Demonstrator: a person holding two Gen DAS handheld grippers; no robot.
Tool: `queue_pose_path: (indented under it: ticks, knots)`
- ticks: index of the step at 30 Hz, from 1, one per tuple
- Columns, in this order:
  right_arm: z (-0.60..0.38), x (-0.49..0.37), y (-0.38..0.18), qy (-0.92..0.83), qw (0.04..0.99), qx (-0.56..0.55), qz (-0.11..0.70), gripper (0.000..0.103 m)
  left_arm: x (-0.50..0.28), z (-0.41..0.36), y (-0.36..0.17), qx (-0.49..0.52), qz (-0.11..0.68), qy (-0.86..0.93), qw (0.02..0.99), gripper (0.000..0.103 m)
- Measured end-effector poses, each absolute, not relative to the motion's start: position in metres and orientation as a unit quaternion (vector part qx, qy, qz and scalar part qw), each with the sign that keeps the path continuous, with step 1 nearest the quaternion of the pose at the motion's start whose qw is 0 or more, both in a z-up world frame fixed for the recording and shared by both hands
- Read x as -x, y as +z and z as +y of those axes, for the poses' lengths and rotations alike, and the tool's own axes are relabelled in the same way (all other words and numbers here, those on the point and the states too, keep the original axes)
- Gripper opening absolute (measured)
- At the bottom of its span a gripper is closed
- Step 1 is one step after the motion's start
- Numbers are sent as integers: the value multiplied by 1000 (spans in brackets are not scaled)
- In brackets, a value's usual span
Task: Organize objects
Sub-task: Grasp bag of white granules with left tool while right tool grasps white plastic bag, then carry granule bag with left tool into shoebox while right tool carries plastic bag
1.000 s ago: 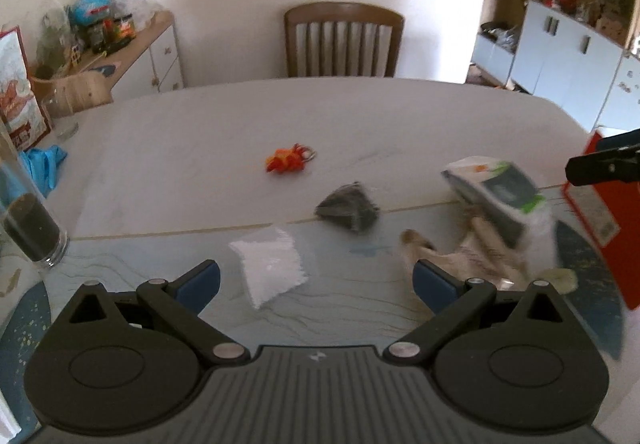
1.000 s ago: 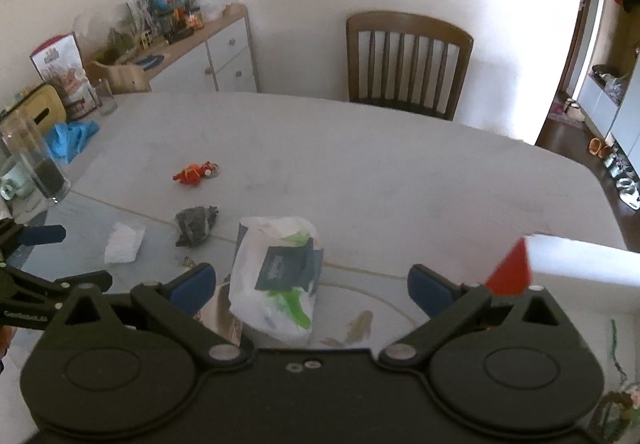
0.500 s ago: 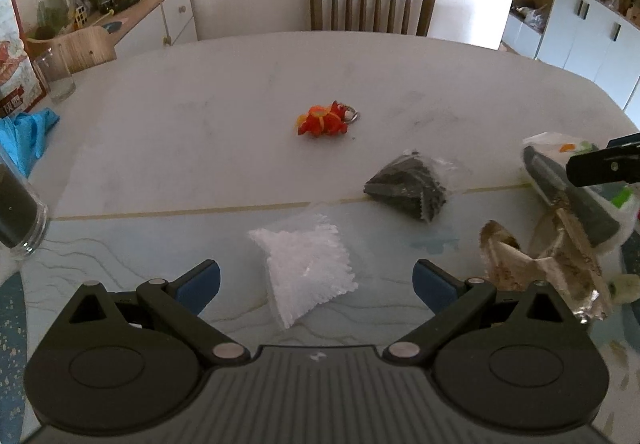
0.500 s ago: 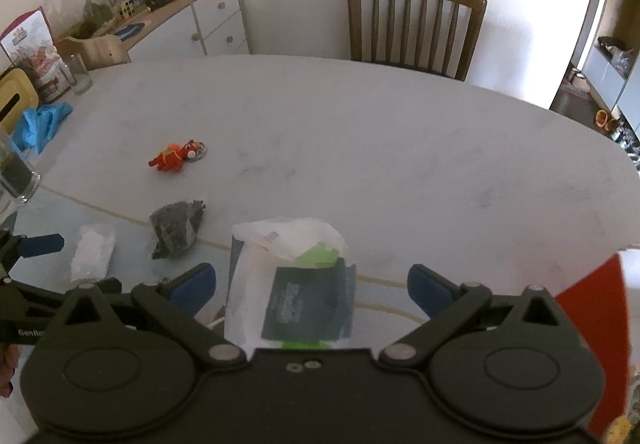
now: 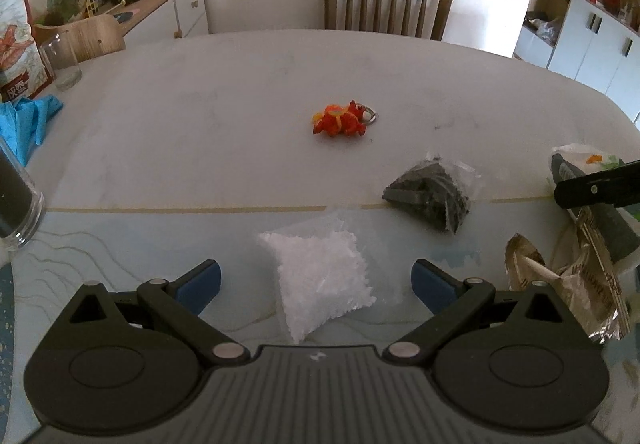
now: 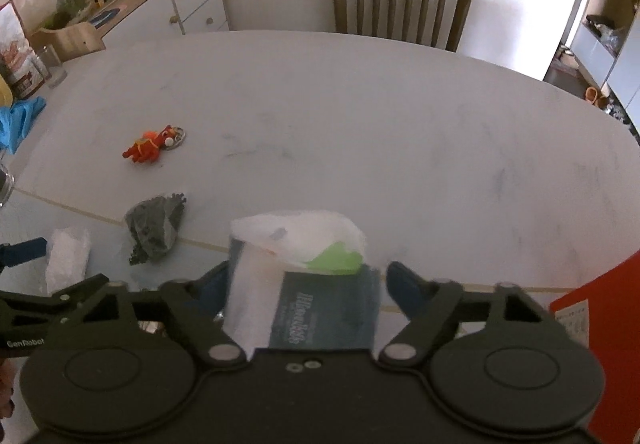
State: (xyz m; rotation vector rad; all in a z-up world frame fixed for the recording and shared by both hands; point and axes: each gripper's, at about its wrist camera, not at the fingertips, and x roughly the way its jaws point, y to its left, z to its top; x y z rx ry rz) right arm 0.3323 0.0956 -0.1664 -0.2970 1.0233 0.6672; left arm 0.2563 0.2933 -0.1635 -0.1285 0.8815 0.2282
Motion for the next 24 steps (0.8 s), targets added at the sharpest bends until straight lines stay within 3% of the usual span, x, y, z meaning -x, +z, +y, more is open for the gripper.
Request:
queue_pose_path:
  ticks: [2,9,12,16,24]
  knots:
    - [95,-333,-166,313,806,135,484,71,-256,292,-162,59,422,110,898,92]
    - [87,-334,-160,317,805,124,486,55,-255,291,-156,66,418,103,900,49]
    - [81,-332,-157,311,807,124,487,50,-254,289,-154,63,419,102,900,42]
    - [71,-331,-152,309,809,116,487,42,-251,287,-149,58,421,104,899,41]
    - [43,-321,-120,324,812,76,480,40,-239,281,-131,67,424,112,896,40]
